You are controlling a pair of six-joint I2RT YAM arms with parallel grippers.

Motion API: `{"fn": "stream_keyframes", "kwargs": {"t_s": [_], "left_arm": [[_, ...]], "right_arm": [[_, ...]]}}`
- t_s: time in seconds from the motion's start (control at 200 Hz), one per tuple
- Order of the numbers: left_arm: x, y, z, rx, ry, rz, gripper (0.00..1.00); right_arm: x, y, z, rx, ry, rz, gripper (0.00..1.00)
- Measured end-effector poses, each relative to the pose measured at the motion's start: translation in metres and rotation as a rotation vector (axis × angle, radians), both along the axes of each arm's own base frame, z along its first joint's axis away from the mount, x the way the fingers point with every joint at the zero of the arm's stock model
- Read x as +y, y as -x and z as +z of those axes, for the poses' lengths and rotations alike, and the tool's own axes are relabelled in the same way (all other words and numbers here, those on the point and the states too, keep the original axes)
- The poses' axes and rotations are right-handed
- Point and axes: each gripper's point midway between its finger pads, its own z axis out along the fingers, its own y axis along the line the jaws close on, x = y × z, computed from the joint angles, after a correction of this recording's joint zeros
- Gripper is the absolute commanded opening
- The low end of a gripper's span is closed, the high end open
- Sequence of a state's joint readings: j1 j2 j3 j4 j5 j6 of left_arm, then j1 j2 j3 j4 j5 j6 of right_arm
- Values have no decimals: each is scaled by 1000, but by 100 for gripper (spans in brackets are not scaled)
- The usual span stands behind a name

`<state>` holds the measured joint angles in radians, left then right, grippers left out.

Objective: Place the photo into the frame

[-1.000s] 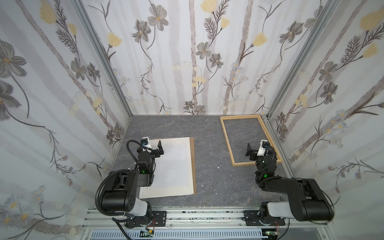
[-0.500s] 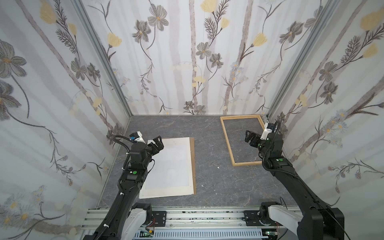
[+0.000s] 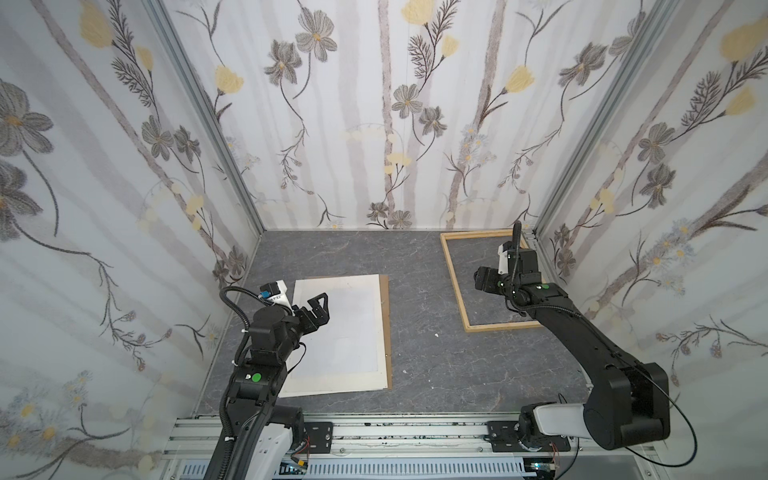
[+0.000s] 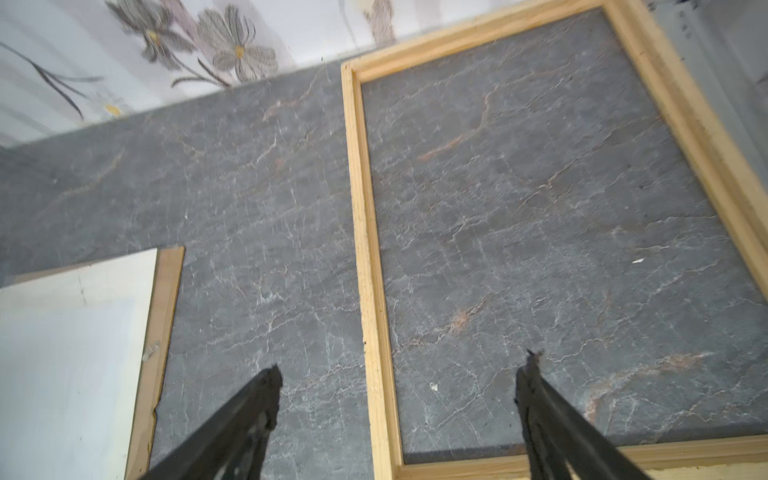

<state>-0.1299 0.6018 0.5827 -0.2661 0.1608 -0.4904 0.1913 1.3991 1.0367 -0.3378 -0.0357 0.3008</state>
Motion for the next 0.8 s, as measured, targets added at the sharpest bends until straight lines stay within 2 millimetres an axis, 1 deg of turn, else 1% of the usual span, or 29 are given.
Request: {"fn": "stream_keyframes", "kwargs": {"t_s": [0.06, 0.155, 0.23, 0.265, 0.31, 0.355, 0.47, 0.55, 0.674, 0.799], "left_arm": [[-7, -1, -5, 21, 0, -38, 100], [-18, -1, -13, 55, 11, -96, 100], [-22, -1, -17, 69, 16, -122, 100], [-25, -1, -18, 75, 15, -134, 100], [-25, -1, -19, 82, 9, -140, 100], [-25, 1, -18, 88, 1, -144, 100], [-22, 4, -2, 56, -9, -130, 100], [-18, 7, 6, 25, -15, -111, 100], [-13, 11, 3, 24, -25, -88, 100], [-13, 7, -6, 58, -30, -85, 100]], "right_arm": [[9, 0, -13, 53, 5, 31, 85], [20, 7, -33, 131, 25, 69, 83], [27, 9, -42, 167, 39, 93, 77], [30, 10, -46, 181, 42, 98, 73], [32, 9, -51, 196, 49, 103, 69], [33, 9, -59, 218, 59, 105, 67], [34, 4, -85, 283, 103, 98, 65], [32, 3, -96, 313, 131, 89, 62], [33, -6, -106, 328, 157, 83, 56], [35, -5, -116, 348, 182, 83, 51]]}}
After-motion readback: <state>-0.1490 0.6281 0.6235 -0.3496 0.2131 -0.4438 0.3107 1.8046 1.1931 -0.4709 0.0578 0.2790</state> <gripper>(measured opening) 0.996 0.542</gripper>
